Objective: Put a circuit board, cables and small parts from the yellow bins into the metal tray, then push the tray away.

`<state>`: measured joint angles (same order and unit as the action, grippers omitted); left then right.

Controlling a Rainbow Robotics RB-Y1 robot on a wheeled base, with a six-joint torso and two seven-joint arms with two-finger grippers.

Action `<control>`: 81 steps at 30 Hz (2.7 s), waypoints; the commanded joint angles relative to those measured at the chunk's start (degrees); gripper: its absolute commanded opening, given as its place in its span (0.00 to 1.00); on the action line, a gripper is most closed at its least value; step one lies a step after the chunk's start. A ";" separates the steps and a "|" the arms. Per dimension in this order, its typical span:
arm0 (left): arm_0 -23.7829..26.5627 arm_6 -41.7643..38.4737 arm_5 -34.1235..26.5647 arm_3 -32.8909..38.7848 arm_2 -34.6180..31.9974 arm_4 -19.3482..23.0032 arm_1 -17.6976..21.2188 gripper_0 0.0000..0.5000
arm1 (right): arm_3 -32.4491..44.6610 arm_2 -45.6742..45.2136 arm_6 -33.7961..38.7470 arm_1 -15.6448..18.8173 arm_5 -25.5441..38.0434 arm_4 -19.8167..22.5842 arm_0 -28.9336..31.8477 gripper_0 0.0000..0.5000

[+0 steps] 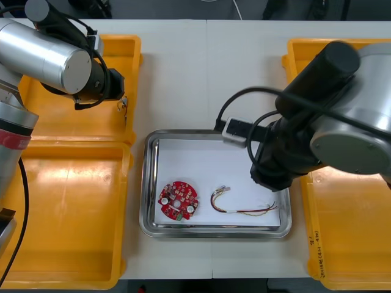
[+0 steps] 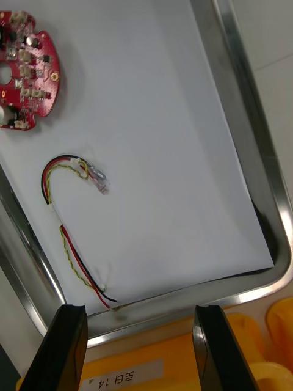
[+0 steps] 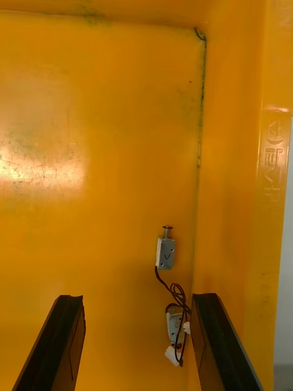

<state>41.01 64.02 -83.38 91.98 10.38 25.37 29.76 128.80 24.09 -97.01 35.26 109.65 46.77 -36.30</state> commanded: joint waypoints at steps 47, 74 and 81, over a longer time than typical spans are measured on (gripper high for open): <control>2.84 -1.17 3.92 -2.33 2.37 1.87 -0.93 0.00 | -34.49 -38.50 0.68 8.34 -1.55 -4.76 -4.04 1.00; 2.49 11.13 -5.39 -2.42 -10.55 1.79 2.23 0.00 | -48.64 -38.33 -18.12 8.43 -16.14 -7.22 -5.28 1.00; 1.35 16.84 -7.85 -2.33 -15.56 2.14 3.28 0.00 | -51.46 -38.24 -19.97 8.43 -18.33 -8.10 -5.98 1.00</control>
<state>41.02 70.63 -90.53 88.89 -2.10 26.87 30.17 78.01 -12.61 -113.81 40.81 92.34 39.33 -39.26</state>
